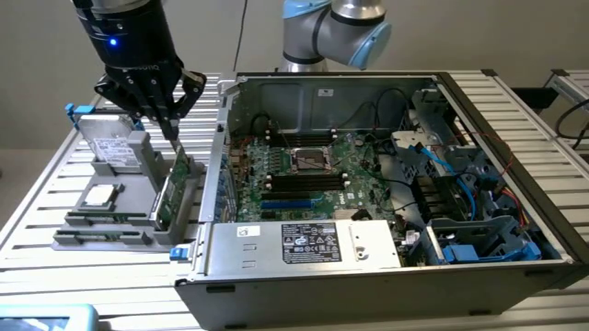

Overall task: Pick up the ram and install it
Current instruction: 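Reach for the ram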

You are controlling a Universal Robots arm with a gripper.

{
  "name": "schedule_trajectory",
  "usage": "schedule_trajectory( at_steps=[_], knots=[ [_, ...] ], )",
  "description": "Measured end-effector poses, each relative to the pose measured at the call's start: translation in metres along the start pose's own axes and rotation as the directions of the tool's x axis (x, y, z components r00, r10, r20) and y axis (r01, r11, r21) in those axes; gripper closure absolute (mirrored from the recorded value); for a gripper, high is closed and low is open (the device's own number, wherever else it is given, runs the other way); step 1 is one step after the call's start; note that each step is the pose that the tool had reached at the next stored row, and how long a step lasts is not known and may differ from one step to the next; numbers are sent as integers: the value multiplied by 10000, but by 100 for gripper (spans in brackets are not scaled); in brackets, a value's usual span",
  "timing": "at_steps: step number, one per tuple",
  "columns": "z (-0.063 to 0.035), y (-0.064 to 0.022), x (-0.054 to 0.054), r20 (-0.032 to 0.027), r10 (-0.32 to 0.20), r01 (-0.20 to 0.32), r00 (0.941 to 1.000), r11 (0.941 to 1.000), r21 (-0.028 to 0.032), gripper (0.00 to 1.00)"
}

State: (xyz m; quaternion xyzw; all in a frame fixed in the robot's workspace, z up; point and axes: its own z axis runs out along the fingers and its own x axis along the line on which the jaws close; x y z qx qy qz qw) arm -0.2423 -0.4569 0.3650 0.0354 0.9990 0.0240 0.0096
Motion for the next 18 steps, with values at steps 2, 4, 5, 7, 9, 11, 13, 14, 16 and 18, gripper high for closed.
schedule_trajectory(
  at_steps=[2,4,5,7,9,11,13,14,16,18],
  knots=[
    [19,-39,50,0,0,0,10000,10000,0,89],
    [37,-78,97,0,0,0,10000,10000,0,89],
    [46,-96,121,0,-1,1,10000,10000,-1,89],
    [63,-131,168,0,-1,1,10000,10000,0,89],
    [79,-167,214,0,0,0,10000,10000,0,89],
    [92,-201,258,0,0,0,10000,10000,0,89],
    [103,-237,294,-6,0,0,10000,10000,0,89],
    [108,-252,314,-12,0,0,10000,10000,2,89],
    [119,-272,360,-21,1,-1,10000,10000,1,89],
    [124,-288,421,-30,2,-2,10000,10000,1,89]
  ],
)
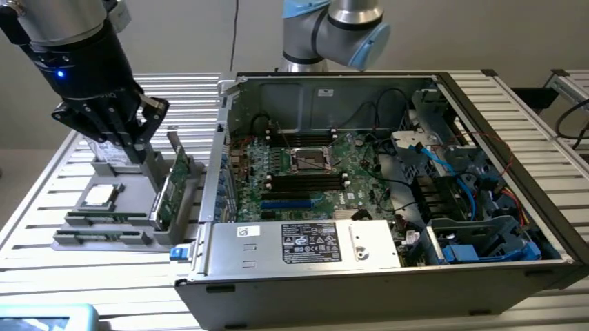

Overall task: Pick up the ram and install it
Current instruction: 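Reach for the ram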

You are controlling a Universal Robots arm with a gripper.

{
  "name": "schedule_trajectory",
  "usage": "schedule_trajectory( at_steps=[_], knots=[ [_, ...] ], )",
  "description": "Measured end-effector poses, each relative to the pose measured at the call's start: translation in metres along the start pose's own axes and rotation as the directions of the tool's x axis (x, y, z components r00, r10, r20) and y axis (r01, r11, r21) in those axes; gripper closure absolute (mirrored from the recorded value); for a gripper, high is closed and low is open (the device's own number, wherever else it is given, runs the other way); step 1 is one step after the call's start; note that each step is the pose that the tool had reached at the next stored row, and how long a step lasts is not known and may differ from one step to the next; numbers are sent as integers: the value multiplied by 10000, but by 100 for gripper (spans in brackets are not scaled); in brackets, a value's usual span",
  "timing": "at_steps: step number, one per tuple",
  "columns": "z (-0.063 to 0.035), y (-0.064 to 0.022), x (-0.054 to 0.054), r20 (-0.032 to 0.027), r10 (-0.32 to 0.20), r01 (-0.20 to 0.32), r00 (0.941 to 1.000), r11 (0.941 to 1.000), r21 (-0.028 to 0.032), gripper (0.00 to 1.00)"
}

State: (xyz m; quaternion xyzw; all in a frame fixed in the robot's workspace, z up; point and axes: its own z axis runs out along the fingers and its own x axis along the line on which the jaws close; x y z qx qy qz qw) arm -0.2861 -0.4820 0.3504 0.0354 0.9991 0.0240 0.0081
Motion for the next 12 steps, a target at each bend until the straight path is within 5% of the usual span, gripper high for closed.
schedule_trajectory(
  at_steps=[7,12],
  knots=[
    [1,-39,274,-18,1,-1,10000,10000,-4,89],
    [8,-64,371,-19,1,-1,10000,10000,-5,89]
  ],
)
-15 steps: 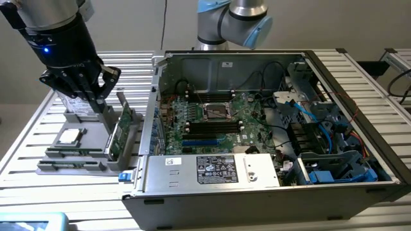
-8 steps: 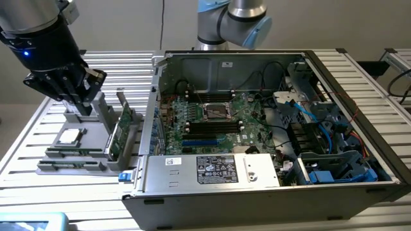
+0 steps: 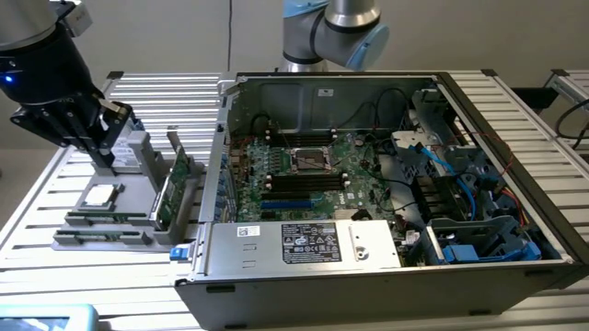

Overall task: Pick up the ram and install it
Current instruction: 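Reach for the ram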

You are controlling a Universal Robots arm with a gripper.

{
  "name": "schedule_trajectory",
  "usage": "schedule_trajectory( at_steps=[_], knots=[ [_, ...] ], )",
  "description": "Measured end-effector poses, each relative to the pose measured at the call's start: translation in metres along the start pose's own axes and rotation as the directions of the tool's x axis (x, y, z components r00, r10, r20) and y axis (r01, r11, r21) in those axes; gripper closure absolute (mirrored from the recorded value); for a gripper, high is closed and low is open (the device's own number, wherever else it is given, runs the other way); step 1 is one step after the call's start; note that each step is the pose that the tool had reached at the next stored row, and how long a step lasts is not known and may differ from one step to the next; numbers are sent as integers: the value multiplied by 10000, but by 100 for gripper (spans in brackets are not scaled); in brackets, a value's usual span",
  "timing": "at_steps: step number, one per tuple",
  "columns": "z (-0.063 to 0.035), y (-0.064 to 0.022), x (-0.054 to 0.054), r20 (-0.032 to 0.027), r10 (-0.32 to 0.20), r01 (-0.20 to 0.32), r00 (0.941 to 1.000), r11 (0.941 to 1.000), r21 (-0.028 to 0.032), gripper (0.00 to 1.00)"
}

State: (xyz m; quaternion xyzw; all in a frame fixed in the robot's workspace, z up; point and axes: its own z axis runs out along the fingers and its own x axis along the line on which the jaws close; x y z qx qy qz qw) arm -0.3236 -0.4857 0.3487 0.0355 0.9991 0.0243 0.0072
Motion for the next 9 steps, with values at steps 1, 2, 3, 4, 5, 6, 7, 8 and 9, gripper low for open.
schedule_trajectory(
  at_steps=[1,2,3,4,5,6,7,8,9],
  knots=[
    [3,-14,14,-1,-1,1,10000,10000,0,89],
    [7,-29,28,-2,-2,2,10000,10000,0,89],
    [10,-42,41,-4,-1,1,10000,10000,0,89],
    [16,-48,55,-10,2,-2,10000,10000,-1,89],
    [20,-51,71,-22,2,-2,10000,10000,1,89],
    [24,-54,89,-33,1,-1,10000,10000,2,89],
    [28,-57,115,-44,2,-2,10000,10000,3,89],
    [32,-60,146,-51,3,-3,10000,10000,3,89],
    [36,-63,175,-57,3,-3,10000,10000,3,89]
  ],
)
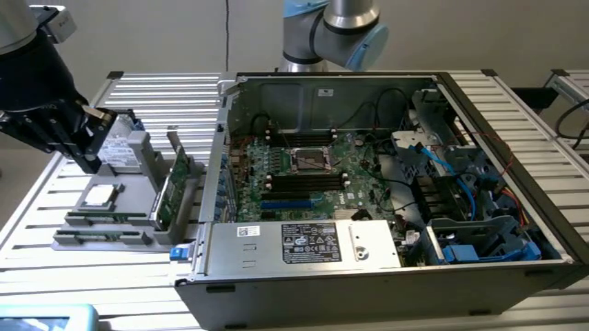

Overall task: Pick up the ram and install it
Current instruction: 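Reach for the ram, then pick up the ram and move it above insertion slot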

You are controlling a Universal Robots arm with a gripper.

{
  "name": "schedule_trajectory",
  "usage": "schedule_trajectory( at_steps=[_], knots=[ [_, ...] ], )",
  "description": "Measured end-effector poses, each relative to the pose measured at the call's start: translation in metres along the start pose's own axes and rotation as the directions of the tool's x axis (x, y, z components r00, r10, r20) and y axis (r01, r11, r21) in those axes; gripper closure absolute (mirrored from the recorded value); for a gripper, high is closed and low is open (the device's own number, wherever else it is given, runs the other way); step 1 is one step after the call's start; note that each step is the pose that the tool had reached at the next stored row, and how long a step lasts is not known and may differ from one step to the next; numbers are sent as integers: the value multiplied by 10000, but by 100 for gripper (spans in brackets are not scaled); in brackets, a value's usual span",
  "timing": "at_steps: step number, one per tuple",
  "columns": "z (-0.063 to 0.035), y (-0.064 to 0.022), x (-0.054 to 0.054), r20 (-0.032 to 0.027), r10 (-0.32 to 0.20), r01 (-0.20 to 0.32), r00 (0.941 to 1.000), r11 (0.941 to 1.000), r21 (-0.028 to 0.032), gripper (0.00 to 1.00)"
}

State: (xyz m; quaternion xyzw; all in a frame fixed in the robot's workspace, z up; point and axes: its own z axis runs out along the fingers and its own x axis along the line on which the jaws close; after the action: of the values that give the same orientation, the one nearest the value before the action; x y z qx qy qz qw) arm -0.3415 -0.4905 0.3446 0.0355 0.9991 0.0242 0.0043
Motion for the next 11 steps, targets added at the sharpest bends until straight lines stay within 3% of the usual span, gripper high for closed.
schedule_trajectory(
  at_steps=[7,11],
  knots=[
    [31,-14,154,-71,3,-3,10000,10000,5,89],
    [42,-17,180,-109,4,-4,9999,10000,9,89]
  ],
)
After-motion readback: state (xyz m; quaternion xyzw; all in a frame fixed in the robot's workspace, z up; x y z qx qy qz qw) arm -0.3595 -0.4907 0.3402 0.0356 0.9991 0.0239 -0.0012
